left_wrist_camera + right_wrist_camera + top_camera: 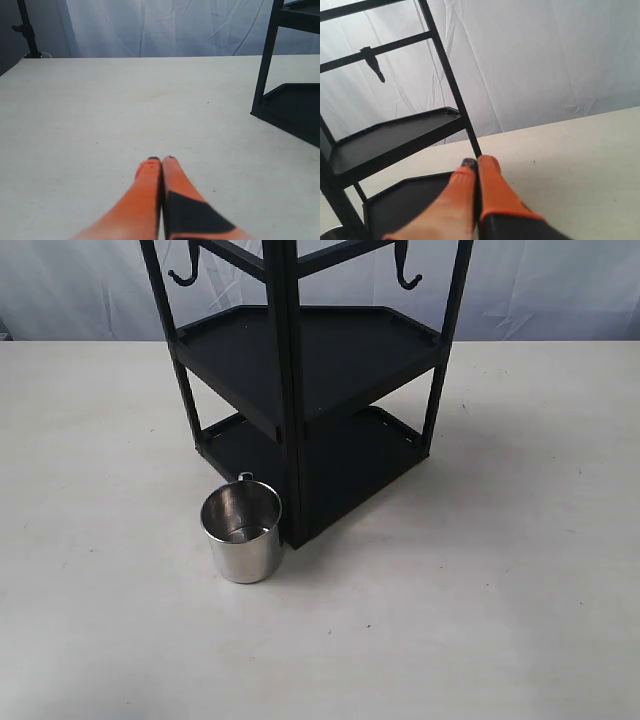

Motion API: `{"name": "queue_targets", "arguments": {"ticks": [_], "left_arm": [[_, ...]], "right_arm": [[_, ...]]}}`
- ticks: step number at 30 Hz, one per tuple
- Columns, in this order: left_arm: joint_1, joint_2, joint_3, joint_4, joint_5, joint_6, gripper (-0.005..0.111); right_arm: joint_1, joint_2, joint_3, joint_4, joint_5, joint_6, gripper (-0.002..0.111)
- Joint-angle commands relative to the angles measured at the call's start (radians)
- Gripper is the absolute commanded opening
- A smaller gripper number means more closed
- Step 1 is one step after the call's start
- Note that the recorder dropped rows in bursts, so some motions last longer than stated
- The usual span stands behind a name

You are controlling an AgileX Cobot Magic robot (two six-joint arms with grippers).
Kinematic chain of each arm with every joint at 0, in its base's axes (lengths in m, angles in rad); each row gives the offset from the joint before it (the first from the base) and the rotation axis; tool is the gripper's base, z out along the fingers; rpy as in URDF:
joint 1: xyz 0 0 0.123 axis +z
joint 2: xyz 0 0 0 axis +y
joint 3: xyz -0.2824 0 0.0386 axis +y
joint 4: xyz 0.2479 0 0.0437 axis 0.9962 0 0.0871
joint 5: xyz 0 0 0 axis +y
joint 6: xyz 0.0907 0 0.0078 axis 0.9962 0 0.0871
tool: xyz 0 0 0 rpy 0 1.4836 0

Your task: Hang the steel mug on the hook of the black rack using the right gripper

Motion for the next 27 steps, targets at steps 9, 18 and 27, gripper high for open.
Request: {"name": "queue_targets", "arguments": {"ticks": [9, 18, 27], "left_arm": [[-0.005, 0.004, -0.002, 0.0, -0.008, -0.005, 0.0], [-0.005, 0.004, -0.002, 0.0, -0.008, -0.005, 0.0], [-0.005, 0.004, -0.002, 0.0, -0.008, -0.005, 0.0]], "right_arm": [[-0.003, -0.006, 0.002, 0.517, -0.073, 0.174, -0.001], [0.003, -0.006, -0.043, 0.658, 0.054, 0.177, -0.001], [0.003, 0.015, -0.276, 0.47, -0.043, 0.098, -0.001]]}}
